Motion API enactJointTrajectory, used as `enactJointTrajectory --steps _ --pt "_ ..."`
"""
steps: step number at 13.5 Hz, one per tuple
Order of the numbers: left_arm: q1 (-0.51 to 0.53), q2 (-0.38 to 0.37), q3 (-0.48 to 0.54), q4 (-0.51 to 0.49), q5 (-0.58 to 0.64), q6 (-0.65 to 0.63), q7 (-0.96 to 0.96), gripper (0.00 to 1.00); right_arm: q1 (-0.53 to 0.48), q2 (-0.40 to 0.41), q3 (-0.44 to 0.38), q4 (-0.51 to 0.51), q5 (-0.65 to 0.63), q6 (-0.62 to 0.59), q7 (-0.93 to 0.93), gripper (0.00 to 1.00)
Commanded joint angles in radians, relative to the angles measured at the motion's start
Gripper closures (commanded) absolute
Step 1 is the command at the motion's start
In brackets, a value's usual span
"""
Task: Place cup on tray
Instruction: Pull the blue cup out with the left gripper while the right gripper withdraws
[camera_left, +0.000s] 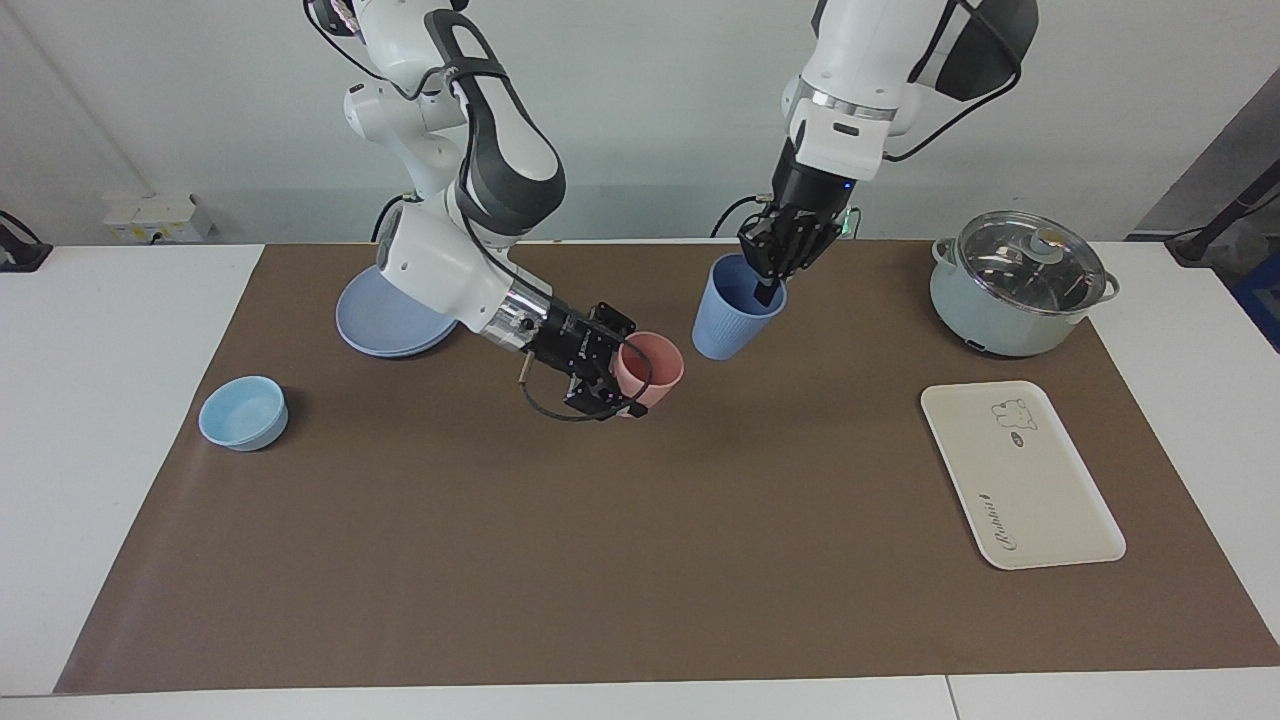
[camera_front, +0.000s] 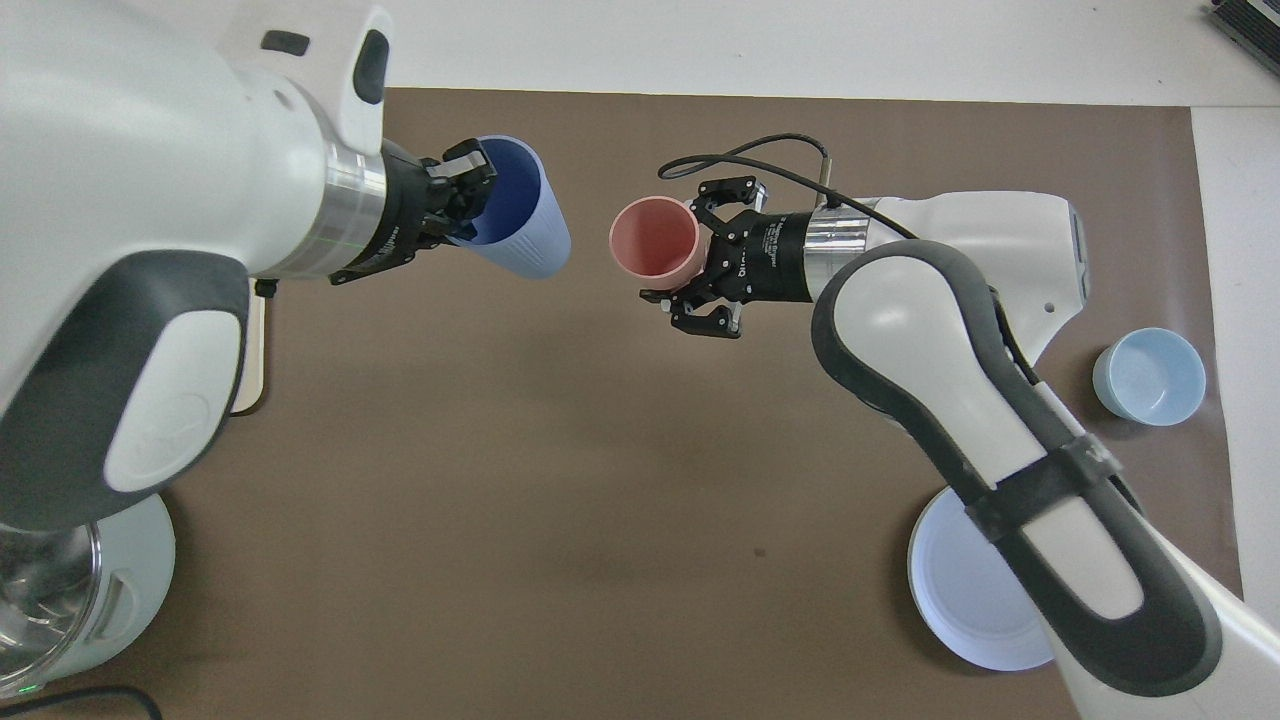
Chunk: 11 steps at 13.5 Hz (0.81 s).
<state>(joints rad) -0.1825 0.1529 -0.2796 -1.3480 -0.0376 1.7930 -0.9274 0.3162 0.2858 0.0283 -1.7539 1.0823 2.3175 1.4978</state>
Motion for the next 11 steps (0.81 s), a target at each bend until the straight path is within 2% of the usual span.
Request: enactJointTrajectory --steps 1,4,6,7,10,11 --pt "0.113 -0.021 -0.007 -0.003 0.004 -0.020 0.106 1.00 -0.086 -0.007 0.009 -0.019 0.022 -0.029 0.004 1.00" --pt "0.331 -0.093 0.003 -0.144 -0.102 0.029 0.472 1.00 -0.222 -0.004 0.009 -0.036 0.030 -0.163 -0.069 1.00" --pt "0.432 -0.098 0.004 -0.270 -0.104 0.150 0.638 1.00 -0.302 0.009 0.009 -0.044 0.031 -0.236 -0.155 1.00" --pt "0.475 -0.076 0.005 -0.296 -0.104 0.205 0.715 1.00 -0.349 0.028 0.009 -0.044 0.033 -0.278 -0.221 1.00" --pt "0.610 0.054 0.010 -0.312 -0.104 0.322 0.989 1.00 -0.481 0.108 0.010 -0.044 0.045 -0.410 -0.431 1.00" --pt "0.656 0.063 0.010 -0.383 -0.102 0.398 1.065 1.00 -0.515 0.137 0.009 -0.044 0.066 -0.450 -0.503 1.00"
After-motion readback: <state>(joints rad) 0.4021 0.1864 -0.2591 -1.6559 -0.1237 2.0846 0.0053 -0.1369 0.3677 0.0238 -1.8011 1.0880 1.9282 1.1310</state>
